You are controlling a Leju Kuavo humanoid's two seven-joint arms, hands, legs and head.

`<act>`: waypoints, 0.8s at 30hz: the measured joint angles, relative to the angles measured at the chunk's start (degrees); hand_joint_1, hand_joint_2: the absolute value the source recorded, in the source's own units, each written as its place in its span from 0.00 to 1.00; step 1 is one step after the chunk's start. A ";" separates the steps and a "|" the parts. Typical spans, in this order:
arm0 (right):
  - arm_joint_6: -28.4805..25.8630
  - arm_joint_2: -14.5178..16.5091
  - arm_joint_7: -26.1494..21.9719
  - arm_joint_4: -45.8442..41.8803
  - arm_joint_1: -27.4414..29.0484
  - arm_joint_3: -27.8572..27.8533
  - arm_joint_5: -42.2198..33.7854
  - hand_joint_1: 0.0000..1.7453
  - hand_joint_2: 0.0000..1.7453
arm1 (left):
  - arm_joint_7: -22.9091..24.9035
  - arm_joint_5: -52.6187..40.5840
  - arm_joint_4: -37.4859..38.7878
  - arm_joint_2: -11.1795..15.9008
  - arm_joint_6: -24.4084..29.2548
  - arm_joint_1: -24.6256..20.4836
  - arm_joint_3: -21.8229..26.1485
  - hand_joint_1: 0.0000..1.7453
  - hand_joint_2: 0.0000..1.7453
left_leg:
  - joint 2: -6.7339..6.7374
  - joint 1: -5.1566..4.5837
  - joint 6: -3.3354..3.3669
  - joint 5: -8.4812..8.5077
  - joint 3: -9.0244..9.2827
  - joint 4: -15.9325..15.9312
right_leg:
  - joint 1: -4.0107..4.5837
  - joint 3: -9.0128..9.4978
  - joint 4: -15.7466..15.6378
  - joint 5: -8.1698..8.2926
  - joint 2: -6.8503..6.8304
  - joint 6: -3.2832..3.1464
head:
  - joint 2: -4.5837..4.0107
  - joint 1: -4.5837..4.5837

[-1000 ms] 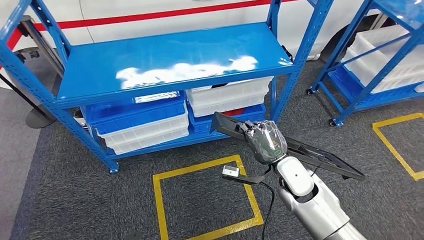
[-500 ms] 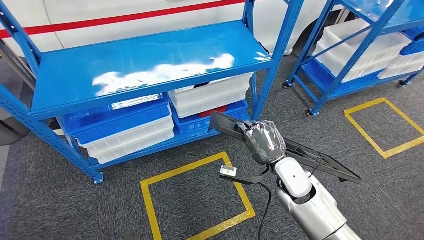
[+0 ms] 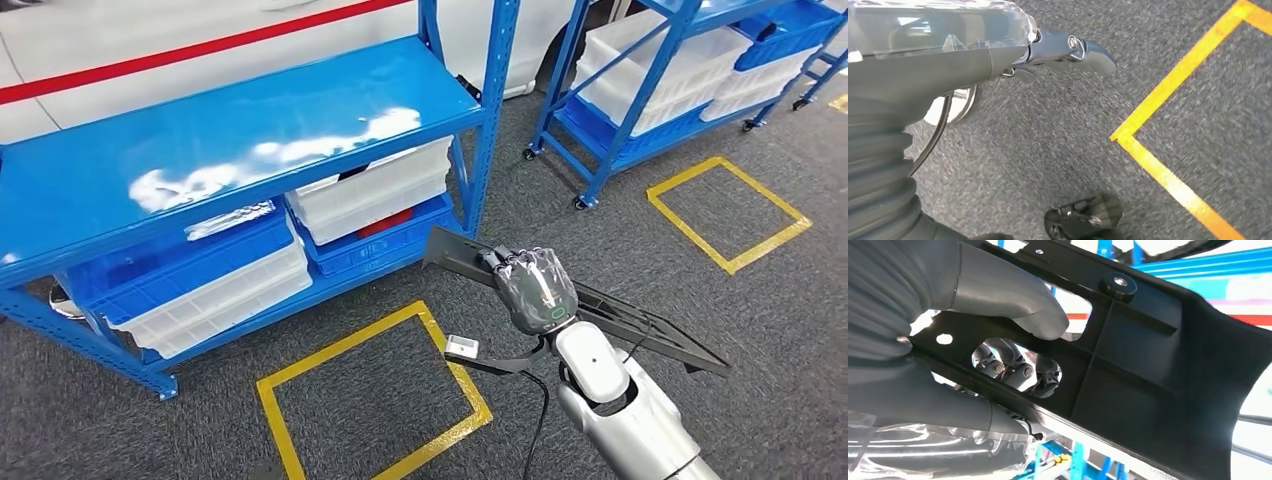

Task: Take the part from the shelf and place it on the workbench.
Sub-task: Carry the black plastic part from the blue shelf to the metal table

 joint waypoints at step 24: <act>-0.24 0.40 0.18 -0.52 1.10 -1.98 0.17 1.00 1.00 | 1.00 0.33 -0.13 0.51 -0.76 0.17 -0.51 0.00 1.00 | 3.48 -0.18 0.86 6.56 5.28 -11.81 | -0.19 -0.57 1.05 -0.48 -3.28 2.40 | 0.00 0.01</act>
